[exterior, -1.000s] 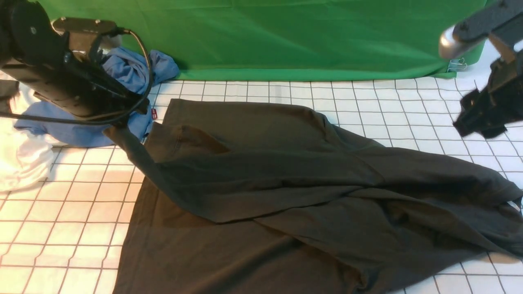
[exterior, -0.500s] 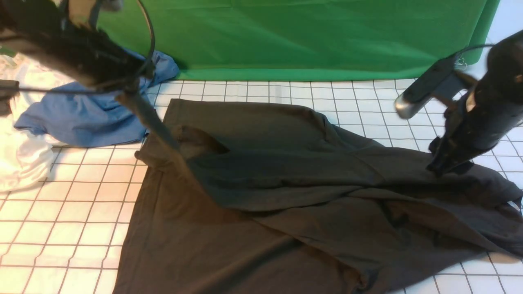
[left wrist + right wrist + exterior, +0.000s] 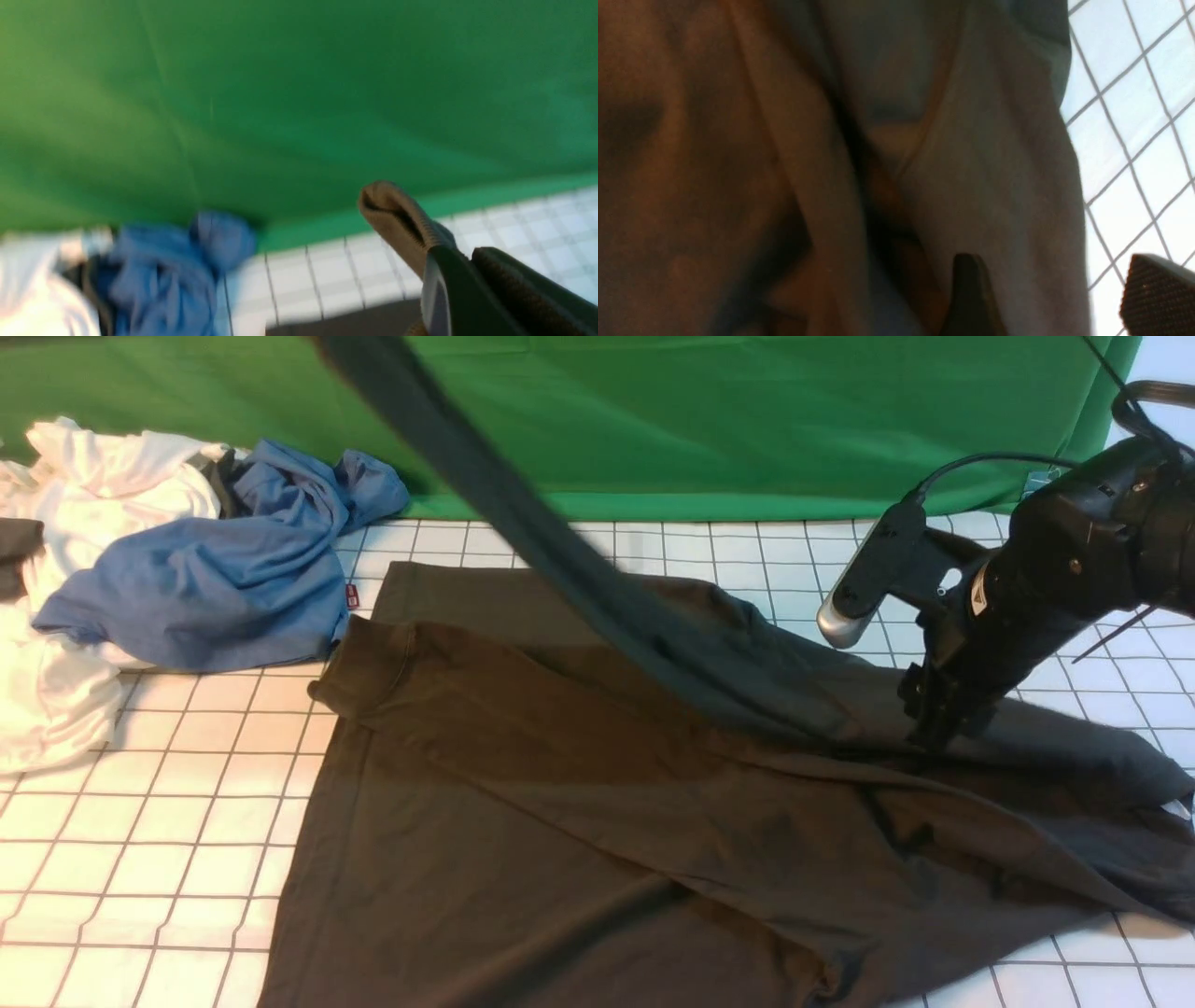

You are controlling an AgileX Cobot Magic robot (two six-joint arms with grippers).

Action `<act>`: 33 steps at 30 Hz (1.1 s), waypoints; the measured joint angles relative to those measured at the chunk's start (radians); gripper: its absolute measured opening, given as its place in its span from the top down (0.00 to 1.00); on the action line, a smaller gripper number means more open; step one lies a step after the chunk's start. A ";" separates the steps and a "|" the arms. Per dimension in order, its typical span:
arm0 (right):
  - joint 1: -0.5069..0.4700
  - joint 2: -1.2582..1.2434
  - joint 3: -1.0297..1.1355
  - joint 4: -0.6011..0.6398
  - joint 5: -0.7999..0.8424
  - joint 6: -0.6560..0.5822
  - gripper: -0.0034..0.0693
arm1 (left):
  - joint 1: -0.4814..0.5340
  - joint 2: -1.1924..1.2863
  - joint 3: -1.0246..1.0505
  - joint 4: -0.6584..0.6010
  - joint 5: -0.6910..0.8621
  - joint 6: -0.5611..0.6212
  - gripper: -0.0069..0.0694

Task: Fold a long-sleeved shirt over a white checkered tablecloth.
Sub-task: 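Fold the left side of the dark shirt inward over its body with the left gripper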

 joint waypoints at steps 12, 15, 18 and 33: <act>0.010 0.000 0.000 0.043 0.046 -0.022 0.33 | 0.000 0.005 -0.130 -0.023 0.016 0.006 0.94; 0.028 0.001 0.000 0.047 0.049 -0.022 0.33 | 0.000 0.016 -0.130 -0.023 0.029 0.006 0.94; 0.059 0.015 0.000 0.050 0.044 -0.018 0.33 | 0.000 0.032 -0.130 -0.023 0.042 0.006 0.94; 0.078 0.108 0.000 -0.112 -0.103 0.221 0.33 | 0.000 0.041 -0.130 -0.027 0.045 0.024 0.94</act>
